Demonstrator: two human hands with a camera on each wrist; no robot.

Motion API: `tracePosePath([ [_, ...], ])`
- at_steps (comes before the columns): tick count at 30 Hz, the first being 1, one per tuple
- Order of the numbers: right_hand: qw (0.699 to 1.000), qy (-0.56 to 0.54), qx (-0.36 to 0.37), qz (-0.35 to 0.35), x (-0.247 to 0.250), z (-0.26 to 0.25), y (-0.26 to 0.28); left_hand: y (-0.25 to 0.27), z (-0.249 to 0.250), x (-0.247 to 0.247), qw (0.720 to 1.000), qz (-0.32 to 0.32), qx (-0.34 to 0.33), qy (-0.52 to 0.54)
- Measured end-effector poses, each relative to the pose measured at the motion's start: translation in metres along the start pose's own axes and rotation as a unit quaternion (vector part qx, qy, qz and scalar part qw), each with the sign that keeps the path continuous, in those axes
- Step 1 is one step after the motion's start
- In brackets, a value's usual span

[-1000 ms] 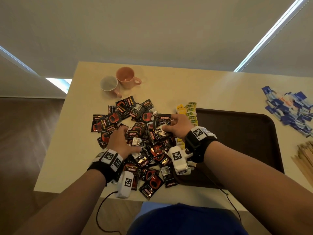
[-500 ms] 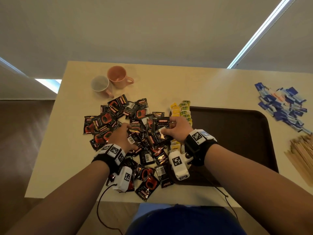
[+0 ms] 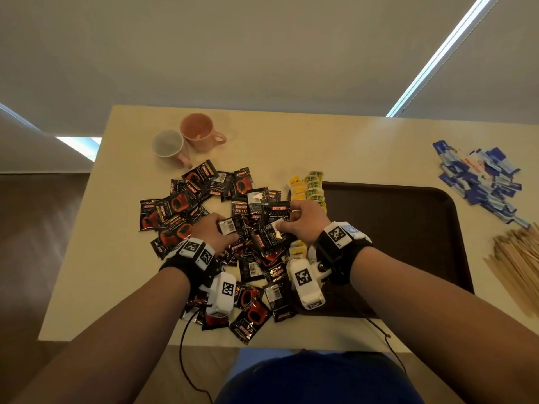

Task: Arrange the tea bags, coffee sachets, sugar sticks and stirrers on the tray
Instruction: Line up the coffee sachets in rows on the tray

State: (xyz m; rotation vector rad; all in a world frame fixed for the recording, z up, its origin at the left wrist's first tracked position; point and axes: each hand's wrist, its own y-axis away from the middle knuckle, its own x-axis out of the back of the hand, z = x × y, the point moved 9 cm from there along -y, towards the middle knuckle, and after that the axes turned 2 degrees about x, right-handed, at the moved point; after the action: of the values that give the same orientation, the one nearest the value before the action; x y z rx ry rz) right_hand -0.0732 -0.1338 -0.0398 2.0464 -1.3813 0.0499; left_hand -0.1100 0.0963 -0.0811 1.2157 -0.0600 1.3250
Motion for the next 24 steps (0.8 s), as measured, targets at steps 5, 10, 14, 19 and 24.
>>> tracePosePath([
  [5,1.0,0.004,-0.017,-0.01,-0.006,0.008,0.0,-0.005,-0.001,-0.002,0.997,0.0,0.024,0.067],
  [10,0.999,0.027,-0.027,-0.013,-0.012,0.011,0.0,-0.008,0.008,-0.004,0.996,-0.014,0.029,0.089],
  [14,0.999,0.042,-0.033,-0.01,-0.016,0.012,-0.002,-0.007,0.011,-0.005,0.997,-0.016,0.023,0.076],
  [19,0.999,0.027,-0.029,-0.009,-0.018,0.01,-0.002,0.0,0.013,0.009,0.997,0.029,-0.002,0.075],
  [24,0.999,0.003,-0.03,-0.02,-0.014,0.002,0.006,0.016,0.01,0.03,0.993,0.06,-0.002,0.099],
])
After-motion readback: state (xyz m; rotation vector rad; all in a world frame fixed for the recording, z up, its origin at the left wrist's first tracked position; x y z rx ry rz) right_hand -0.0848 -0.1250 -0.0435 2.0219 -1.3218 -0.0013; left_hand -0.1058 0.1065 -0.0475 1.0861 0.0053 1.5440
